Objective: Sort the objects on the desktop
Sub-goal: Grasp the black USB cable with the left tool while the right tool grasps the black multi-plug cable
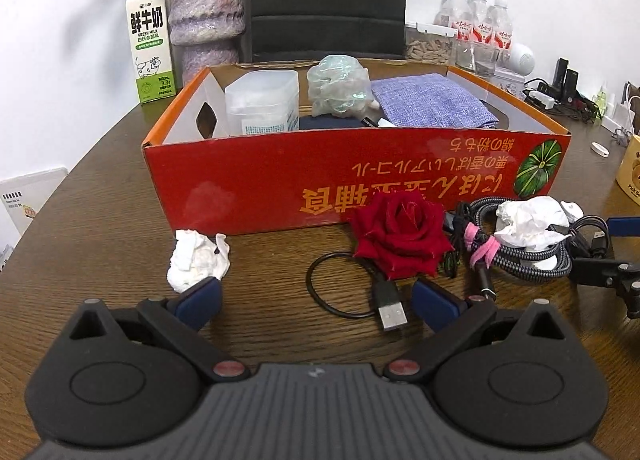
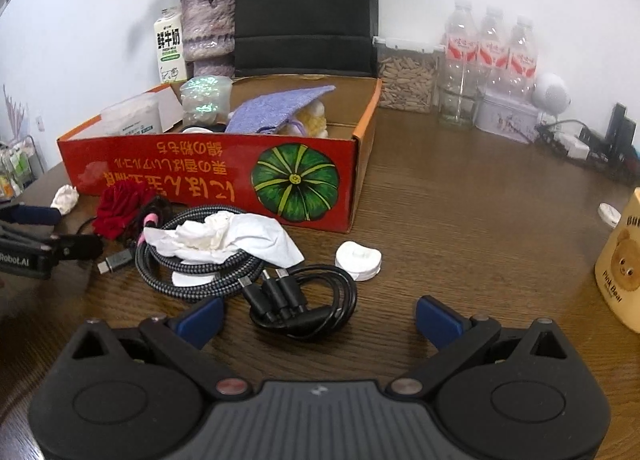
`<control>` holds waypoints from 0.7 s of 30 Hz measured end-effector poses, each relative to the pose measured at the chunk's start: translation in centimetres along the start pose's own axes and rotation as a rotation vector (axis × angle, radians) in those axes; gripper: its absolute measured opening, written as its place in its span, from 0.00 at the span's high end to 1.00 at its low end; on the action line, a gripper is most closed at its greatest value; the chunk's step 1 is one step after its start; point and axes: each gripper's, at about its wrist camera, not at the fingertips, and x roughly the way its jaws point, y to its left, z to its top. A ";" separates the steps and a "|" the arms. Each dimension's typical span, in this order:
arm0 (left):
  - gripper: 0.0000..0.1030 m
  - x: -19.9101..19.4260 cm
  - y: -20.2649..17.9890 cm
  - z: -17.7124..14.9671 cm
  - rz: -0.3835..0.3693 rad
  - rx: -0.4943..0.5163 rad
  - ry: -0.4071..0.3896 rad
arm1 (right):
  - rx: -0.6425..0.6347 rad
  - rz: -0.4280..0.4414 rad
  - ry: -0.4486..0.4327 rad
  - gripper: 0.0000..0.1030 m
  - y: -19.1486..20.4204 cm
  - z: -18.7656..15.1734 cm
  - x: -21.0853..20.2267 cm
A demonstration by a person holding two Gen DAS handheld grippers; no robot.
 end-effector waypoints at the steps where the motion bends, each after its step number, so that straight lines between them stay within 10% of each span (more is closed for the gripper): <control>1: 0.00 0.0 0.0 0.0 -0.001 -0.001 0.000 | 0.001 0.000 0.000 0.00 0.0 0.0 0.0; 6: 0.01 0.0 0.1 0.1 -0.008 -0.004 -0.002 | 0.004 0.003 -0.003 0.01 0.1 0.0 0.0; 10: 0.16 -0.4 -0.2 0.0 -0.023 0.015 -0.021 | -0.006 0.017 -0.032 0.25 0.3 0.0 -0.5; 13: 0.36 -0.7 -0.5 0.0 -0.038 0.027 -0.032 | -0.013 0.026 -0.047 0.46 0.4 0.0 -0.8; 21: 0.79 -1.5 -0.4 0.0 -0.079 0.015 -0.051 | -0.007 0.033 -0.067 0.49 0.4 0.0 -1.3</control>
